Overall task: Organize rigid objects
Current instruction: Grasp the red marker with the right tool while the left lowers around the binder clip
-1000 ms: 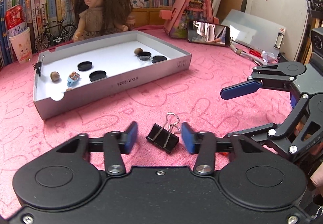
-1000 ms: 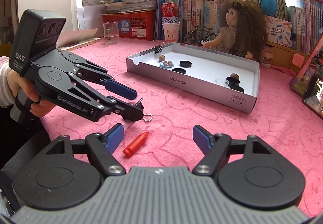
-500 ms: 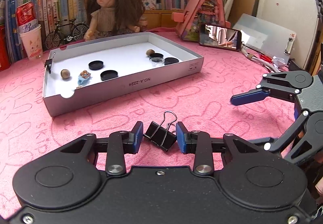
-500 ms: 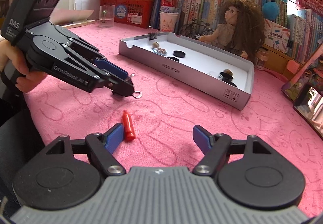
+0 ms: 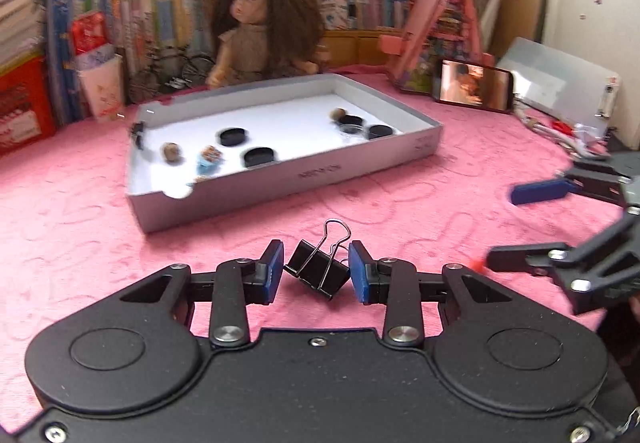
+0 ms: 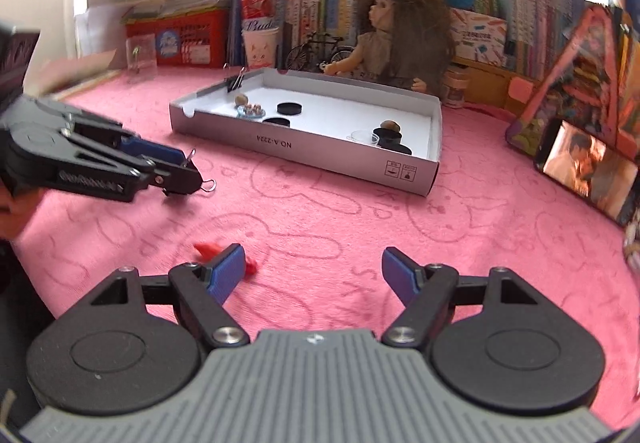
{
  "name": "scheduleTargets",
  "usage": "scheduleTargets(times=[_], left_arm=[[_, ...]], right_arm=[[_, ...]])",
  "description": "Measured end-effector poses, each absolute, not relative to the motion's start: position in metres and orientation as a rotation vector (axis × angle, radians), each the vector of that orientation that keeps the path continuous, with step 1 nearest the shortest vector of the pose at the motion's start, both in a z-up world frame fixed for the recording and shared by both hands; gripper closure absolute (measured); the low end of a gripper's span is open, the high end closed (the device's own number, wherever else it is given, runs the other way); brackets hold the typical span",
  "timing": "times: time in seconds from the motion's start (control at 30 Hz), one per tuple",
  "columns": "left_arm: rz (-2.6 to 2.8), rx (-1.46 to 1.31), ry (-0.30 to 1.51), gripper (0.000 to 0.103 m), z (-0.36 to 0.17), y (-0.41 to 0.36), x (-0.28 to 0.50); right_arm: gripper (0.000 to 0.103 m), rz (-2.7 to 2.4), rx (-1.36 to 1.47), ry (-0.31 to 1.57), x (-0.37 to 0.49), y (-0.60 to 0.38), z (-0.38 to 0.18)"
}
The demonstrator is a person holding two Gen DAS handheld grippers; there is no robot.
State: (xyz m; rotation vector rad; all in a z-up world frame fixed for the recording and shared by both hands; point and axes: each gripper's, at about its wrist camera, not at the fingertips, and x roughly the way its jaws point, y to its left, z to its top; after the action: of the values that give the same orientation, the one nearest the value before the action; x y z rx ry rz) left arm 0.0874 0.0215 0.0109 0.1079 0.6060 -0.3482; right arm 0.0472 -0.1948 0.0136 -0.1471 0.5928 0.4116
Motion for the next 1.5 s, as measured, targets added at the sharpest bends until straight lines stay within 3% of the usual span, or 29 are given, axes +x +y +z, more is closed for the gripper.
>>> scheduleTargets(times=[0.17, 0.43, 0.6, 0.97, 1.03, 1.13, 1.17, 1.2, 1.37, 1.5], left_arm=[[-0.211, 0.077, 0.572, 0.070, 0.012, 0.023, 0.081], [-0.060, 0.008, 0.511, 0.070, 0.010, 0.024, 0.054], [-0.013, -0.004, 0.487, 0.069, 0.009, 0.023, 0.040], [-0.021, -0.013, 0.540, 0.069, -0.003, 0.017, 0.040], [-0.026, -0.004, 0.539, 0.068, -0.003, 0.016, 0.039], [-0.041, -0.001, 0.538, 0.065, -0.003, 0.017, 0.039], [-0.043, 0.003, 0.533, 0.064, -0.003, 0.017, 0.038], [-0.048, 0.008, 0.528, 0.061, -0.002, 0.019, 0.039], [-0.126, 0.003, 0.523, 0.052, 0.000, 0.028, 0.042], [-0.162, 0.018, 0.543, 0.051, -0.005, 0.034, 0.045]], right_arm=[[0.019, 0.320, -0.006, 0.533, 0.026, -0.180, 0.012], [0.019, 0.226, -0.006, 0.494, 0.012, -0.146, -0.007], [0.026, 0.168, -0.016, 0.464, 0.010, -0.140, -0.013], [0.065, 0.179, -0.052, 0.437, 0.007, -0.134, -0.015], [0.065, 0.192, -0.044, 0.439, 0.010, -0.139, -0.014], [0.056, 0.229, -0.013, 0.426, 0.006, -0.148, -0.012], [0.046, 0.252, -0.015, 0.417, 0.003, -0.151, -0.011], [0.044, 0.271, -0.026, 0.409, 0.000, -0.152, -0.010], [0.043, 0.275, -0.107, 0.423, -0.013, -0.160, -0.010], [0.043, 0.199, -0.106, 0.439, -0.011, -0.177, -0.011]])
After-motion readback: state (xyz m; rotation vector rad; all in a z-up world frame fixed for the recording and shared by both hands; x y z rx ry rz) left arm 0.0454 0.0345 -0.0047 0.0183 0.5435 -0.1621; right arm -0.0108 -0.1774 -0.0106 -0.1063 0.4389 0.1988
